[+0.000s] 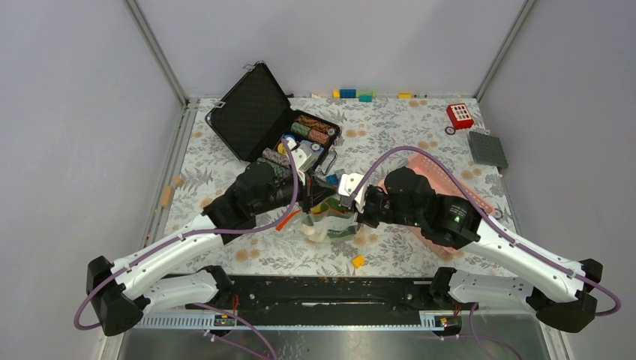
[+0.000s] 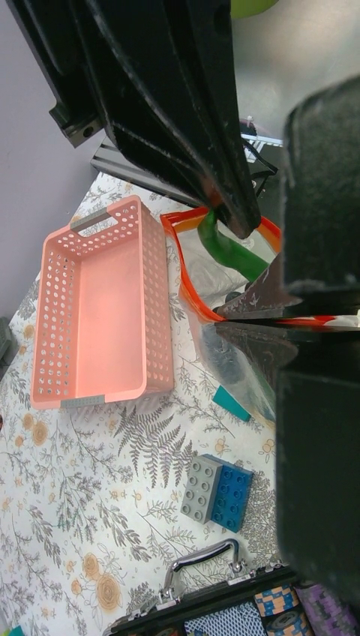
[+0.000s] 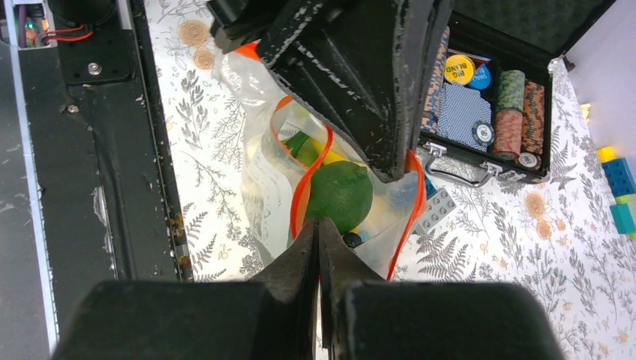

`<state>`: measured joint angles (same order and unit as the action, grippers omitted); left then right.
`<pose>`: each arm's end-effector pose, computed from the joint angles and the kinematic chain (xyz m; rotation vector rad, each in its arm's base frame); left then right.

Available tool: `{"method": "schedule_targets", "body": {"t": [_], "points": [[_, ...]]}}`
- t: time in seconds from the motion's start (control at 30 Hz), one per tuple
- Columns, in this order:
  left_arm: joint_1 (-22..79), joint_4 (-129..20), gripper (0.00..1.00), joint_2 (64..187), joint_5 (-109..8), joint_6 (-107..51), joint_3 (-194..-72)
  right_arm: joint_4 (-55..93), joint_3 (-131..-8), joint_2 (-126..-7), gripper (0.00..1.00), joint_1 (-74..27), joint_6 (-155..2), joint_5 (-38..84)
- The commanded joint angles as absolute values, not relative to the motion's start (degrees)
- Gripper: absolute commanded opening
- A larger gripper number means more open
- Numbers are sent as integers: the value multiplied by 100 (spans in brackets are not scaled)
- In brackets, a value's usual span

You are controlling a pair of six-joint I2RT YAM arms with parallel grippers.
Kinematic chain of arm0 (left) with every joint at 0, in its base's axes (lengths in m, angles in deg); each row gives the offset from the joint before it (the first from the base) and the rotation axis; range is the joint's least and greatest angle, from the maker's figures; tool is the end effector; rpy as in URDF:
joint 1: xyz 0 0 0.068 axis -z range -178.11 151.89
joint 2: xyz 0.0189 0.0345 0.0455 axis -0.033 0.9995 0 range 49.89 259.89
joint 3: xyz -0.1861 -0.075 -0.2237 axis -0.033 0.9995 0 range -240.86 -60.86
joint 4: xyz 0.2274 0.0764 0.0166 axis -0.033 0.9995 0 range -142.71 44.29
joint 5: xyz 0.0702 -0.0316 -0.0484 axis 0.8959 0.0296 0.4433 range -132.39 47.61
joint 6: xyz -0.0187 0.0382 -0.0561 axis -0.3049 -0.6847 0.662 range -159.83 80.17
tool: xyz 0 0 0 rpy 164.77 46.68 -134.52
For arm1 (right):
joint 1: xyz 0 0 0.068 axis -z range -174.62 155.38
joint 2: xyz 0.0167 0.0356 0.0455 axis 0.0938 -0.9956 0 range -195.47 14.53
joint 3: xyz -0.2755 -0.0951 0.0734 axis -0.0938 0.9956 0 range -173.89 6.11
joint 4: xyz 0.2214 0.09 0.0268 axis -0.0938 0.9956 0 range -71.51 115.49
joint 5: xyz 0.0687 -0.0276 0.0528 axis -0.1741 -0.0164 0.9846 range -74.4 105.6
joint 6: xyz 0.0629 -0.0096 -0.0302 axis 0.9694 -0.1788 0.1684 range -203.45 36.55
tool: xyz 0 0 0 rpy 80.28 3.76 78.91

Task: Place the food in the zip-top bag and seal the zipper
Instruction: Adjust the zipper food storage bag at the center of the board.

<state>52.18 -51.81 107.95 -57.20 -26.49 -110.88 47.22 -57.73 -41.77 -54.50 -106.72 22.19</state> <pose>0.1305 -0.1803 0.3699 0.7710 1.6678 -1.0246 0.0910 0.1700 0.3981 -1.3685 1.4253 0.5326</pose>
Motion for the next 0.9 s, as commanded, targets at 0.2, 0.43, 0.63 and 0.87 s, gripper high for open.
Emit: {"method": "schedule_targets", "body": {"t": [0.2, 0.43, 0.63, 0.87], "points": [[5246, -5717, 0, 10623, -5815, -2640, -11133, 4084, -5697, -4068, 16, -5448, -10158, 1592], [5245, -5668, 0, 10675, -5653, -2576, -11182, 4291, -5587, -3509, 35, -5447, -10185, 1887], [5248, -5670, 0, 10636, -5724, -2597, -11166, 4590, -5480, -3409, 41, -5439, -10345, 1771], [5246, -5668, 0, 10659, -5765, -2588, -11182, 4584, -5592, -3561, 42, -5449, -10630, 2465]]}}
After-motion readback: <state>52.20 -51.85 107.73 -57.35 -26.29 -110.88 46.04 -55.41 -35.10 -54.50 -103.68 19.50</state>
